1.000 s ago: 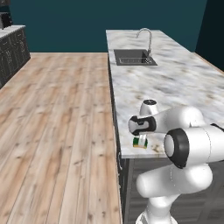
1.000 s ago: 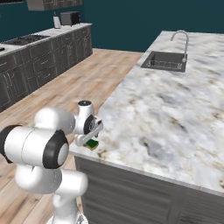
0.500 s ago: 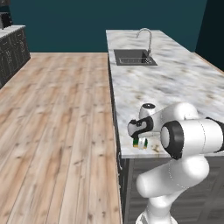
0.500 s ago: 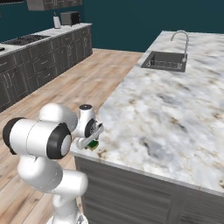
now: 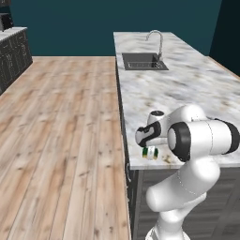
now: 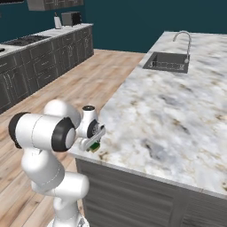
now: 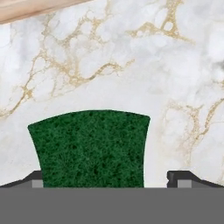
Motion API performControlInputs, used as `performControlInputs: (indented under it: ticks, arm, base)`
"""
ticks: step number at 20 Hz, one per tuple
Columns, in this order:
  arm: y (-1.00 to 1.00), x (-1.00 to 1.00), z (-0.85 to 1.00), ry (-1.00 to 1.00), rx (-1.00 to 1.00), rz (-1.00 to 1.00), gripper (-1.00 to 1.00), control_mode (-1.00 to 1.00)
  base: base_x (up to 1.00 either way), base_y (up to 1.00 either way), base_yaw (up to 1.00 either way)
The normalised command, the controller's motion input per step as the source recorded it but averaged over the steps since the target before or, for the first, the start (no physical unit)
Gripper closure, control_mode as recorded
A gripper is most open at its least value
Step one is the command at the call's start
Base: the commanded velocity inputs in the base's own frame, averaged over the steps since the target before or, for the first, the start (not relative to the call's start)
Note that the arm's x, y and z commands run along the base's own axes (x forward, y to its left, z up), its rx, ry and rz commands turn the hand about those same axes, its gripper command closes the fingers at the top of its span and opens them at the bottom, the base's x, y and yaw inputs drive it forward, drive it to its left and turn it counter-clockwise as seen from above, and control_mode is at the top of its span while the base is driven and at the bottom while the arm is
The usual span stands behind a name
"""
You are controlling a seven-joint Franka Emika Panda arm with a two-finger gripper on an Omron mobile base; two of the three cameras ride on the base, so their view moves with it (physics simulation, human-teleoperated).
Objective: Place the sponge inside the microwave to prepare for sanitizing.
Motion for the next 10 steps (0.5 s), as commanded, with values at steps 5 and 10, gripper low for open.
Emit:
performControlInputs:
  ticks: [5, 10]
  arm:
    - [0.00, 0.03, -0.08, 0.00, 0.00, 0.04, -1.00, -1.00]
    - [0.00, 0.00, -0.19, 0.00, 0.01, 0.00, 1.00, -1.00]
  base:
    - [0.00, 0.00, 0.00]
    - [0.00, 0.00, 0.00]
